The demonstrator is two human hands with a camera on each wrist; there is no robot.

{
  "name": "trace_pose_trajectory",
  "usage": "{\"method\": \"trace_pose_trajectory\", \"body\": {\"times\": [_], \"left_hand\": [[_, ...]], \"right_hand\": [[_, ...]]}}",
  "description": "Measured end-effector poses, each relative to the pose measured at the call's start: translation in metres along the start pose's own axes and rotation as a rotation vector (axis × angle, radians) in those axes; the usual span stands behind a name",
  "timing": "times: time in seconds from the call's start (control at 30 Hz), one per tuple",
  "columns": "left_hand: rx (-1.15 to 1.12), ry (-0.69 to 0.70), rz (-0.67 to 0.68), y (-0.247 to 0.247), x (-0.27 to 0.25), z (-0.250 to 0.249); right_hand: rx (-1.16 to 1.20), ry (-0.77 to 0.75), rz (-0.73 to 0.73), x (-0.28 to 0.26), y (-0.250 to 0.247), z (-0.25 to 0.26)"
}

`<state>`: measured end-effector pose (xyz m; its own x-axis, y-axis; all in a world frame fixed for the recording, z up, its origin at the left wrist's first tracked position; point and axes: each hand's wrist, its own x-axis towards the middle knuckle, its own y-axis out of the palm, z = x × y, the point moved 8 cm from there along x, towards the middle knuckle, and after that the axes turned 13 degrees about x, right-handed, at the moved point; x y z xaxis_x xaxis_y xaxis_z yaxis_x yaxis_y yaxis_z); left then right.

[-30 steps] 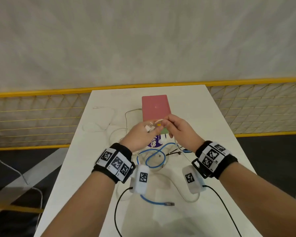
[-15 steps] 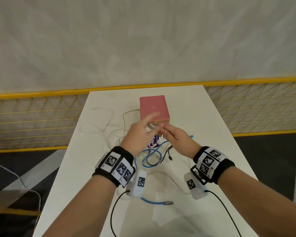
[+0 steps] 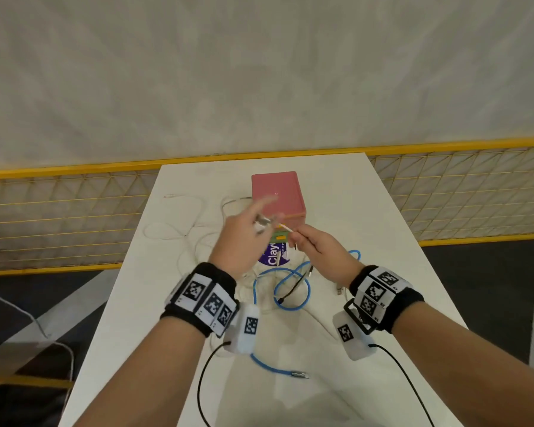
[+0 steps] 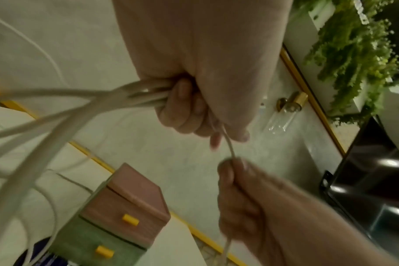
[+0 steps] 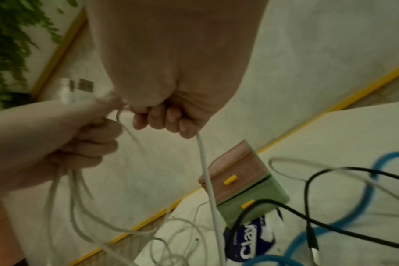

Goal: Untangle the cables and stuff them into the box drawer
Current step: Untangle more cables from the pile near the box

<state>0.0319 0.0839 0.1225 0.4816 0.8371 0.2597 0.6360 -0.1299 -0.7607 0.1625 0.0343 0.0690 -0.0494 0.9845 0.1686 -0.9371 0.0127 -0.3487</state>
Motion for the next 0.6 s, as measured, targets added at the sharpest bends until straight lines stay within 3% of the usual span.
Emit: {"method": "trace_pose_trajectory", "body": {"times": [0.03, 0.1, 0.17, 0.27, 0.33, 0.4, 0.5, 0.57, 0.6], "left_hand": [[-0.002, 0.016, 0.071, 0.011, -0.003, -0.004], [0.004, 0.027, 0.069, 0.013, -0.005, -0.007], [-0.026, -0.008, -0.093, -0.010, -0.001, -0.004], [-0.057, -0.119, -0.462, -0.067, 0.004, 0.017], [-0.028, -0.153, -0.523, -0.081, 0.004, 0.024], [-0.045, -0.094, -0.366, -0.064, 0.005, 0.013], [0.086, 0.021, 0.057, -0.001, -0.004, -0.009], [0.079, 0.023, 0.138, 0.018, -0.008, -0.011], [0.069, 0.011, 0.107, 0.015, -0.005, -0.008]], "right_hand": [[0.020, -0.034, 0.013, 0.002, 0.003, 0.007], [0.045, -0.064, 0.022, 0.005, 0.004, 0.013], [0.022, -0.022, 0.003, 0.003, -0.002, 0.002], [-0.061, 0.093, -0.017, -0.011, -0.012, -0.030], [-0.088, 0.132, -0.009, -0.018, -0.011, -0.040], [-0.072, 0.130, -0.009, -0.018, -0.006, -0.033], [-0.017, 0.062, -0.010, -0.008, 0.002, -0.004], [0.011, 0.013, 0.006, -0.004, 0.006, 0.012], [0.016, 0.003, 0.015, -0.003, 0.007, 0.013]]}}
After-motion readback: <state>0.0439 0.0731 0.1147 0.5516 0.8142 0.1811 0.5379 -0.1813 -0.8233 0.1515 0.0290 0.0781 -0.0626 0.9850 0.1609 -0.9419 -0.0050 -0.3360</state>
